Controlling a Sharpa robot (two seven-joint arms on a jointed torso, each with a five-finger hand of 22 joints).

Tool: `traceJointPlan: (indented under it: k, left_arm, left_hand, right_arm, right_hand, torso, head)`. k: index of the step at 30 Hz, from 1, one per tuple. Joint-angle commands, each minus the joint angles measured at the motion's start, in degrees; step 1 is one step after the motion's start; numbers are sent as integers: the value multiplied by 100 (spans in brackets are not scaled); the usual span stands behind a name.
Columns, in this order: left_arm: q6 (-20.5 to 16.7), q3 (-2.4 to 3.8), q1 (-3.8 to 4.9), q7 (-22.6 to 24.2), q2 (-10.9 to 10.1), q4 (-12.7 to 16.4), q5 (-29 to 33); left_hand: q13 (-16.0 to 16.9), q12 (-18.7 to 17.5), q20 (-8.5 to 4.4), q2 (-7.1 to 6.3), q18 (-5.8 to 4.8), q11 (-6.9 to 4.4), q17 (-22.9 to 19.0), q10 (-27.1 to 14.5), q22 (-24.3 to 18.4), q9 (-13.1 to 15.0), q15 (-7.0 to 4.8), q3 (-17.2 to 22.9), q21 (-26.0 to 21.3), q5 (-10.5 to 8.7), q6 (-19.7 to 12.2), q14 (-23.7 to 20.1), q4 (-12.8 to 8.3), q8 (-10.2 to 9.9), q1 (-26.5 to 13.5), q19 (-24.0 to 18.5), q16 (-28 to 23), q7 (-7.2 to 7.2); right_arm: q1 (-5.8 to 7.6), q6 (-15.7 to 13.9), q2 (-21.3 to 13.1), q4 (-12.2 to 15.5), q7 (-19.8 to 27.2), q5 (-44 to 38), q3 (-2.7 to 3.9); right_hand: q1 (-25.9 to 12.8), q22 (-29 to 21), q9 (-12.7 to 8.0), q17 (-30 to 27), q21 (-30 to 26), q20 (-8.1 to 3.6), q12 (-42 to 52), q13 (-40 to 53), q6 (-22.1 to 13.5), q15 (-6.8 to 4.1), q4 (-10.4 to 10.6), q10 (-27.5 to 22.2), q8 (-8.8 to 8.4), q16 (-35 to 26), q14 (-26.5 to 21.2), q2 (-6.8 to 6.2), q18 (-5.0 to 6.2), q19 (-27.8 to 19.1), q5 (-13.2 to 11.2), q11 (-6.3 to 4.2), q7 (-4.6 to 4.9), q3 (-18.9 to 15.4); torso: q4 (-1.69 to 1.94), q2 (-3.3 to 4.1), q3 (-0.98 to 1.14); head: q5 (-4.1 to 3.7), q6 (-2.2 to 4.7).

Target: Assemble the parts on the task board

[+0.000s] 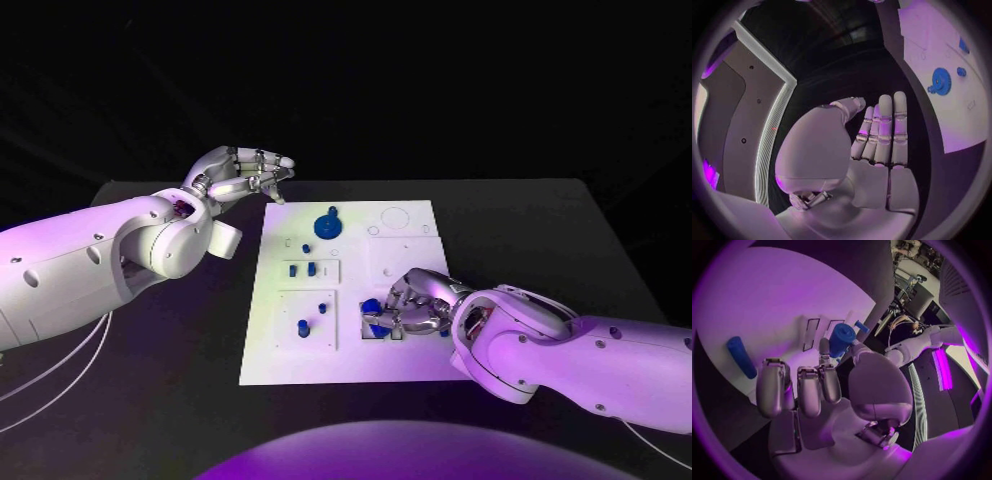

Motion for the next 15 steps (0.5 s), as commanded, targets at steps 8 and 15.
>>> traceJointPlan:
  k: [8,15]
  left_arm:
    - [93,3,3,14,3,15,-30]
    - [90,3,3,13,1,16,-31]
  left_hand:
    - [-9,39,4,6,73,1,9,-38,11,-6,10,11,39,27,-36,-29,-28,0,9,-57,-37,52]
    - [-9,39,4,6,73,1,9,-38,11,-6,10,11,39,27,-36,-29,-28,0,9,-57,-37,52]
  right_arm:
    - [-5,108,12,-68,-76,-146,1]
    - [-5,126,20,-92,-87,-182,1]
  right_hand:
    - [-313,1137,29,813,-86,-51,-79,521,-97,-42,7,-5,60,-4,454,23,-29,172,7,5,-2,-432]
    - [-335,1132,31,800,-108,-48,-106,502,-113,-39,8,-21,66,-11,451,33,-25,166,12,9,2,-521]
  torso:
    - [0,7,0]
    - [3,2,-1]
  head:
    - [-9,-1]
    - [-12,3]
